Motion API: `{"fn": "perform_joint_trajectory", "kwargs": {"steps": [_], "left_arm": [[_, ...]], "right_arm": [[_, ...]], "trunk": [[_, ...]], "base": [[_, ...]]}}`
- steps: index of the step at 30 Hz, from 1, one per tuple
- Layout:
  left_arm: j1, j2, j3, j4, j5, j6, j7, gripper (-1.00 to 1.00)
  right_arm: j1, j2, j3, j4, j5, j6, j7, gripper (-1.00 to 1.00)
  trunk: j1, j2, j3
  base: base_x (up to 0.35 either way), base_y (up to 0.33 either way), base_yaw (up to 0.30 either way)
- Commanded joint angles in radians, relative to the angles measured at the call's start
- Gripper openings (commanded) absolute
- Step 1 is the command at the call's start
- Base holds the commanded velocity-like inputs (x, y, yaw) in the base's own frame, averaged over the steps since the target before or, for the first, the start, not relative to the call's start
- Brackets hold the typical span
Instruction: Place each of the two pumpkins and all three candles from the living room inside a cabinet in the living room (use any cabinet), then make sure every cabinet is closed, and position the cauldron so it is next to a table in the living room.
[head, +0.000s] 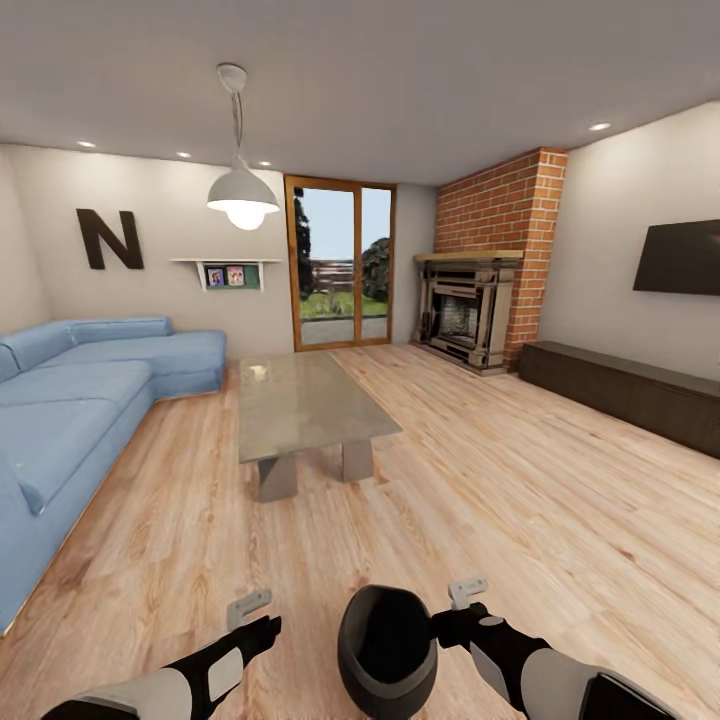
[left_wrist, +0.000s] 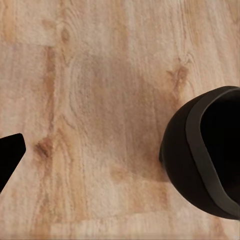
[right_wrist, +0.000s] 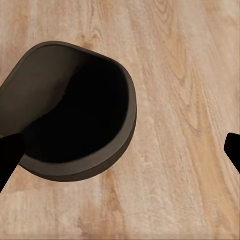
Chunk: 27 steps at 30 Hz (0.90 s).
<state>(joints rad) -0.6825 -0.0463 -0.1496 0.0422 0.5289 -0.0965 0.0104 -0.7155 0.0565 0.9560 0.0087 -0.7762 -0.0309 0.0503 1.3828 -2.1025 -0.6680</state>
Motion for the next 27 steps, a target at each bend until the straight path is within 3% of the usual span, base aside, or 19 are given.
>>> {"fn": "perform_joint_trajectory", "kwargs": {"steps": [1, 27], "left_arm": [[-0.002, -0.001, -0.008, 0.004, 0.006, -0.006, 0.001, 1.00], [-0.002, -0.002, -0.011, 0.002, 0.005, -0.003, 0.001, 1.00]], "right_arm": [[-0.001, 0.000, 0.007, 0.002, -0.011, -0.003, 0.005, 1.00], [-0.001, 0.000, 0.006, 0.002, -0.011, 0.018, 0.010, 1.00]], "trunk": [[0.000, -0.001, -0.001], [0.000, -0.001, -0.016]], "base": [[-0.022, -0.012, 0.000], [-0.002, -0.001, 0.000]]}}
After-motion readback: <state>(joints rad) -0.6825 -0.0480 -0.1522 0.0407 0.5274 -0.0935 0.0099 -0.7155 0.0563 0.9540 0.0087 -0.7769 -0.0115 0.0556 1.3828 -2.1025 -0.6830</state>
